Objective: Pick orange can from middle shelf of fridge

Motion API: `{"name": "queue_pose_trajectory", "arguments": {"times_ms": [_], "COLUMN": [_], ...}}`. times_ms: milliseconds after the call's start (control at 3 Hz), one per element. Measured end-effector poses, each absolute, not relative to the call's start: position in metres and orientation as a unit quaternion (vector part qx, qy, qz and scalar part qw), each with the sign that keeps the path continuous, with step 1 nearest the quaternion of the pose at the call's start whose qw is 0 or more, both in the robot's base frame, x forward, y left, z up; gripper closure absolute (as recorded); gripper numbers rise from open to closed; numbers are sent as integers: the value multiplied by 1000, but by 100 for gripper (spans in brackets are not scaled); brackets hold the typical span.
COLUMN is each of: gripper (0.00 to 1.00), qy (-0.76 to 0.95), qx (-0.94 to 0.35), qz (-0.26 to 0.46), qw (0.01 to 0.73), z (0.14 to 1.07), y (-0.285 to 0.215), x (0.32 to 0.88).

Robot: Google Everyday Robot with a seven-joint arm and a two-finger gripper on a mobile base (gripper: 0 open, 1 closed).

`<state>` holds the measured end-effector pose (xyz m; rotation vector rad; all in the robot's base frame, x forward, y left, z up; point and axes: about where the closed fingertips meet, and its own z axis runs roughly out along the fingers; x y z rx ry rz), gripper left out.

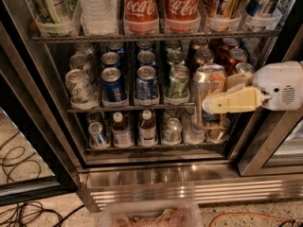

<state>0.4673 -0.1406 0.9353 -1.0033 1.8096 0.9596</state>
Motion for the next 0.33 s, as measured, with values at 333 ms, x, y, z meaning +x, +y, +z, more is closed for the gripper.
{"name": "queue_pose_trajectory", "arguments": {"times_ms": [333], "gripper": [100], "qy": [716], "qx": [-412], "qz": [393], "qw": [404], "z": [934], "y": [-137], "x": [457]}}
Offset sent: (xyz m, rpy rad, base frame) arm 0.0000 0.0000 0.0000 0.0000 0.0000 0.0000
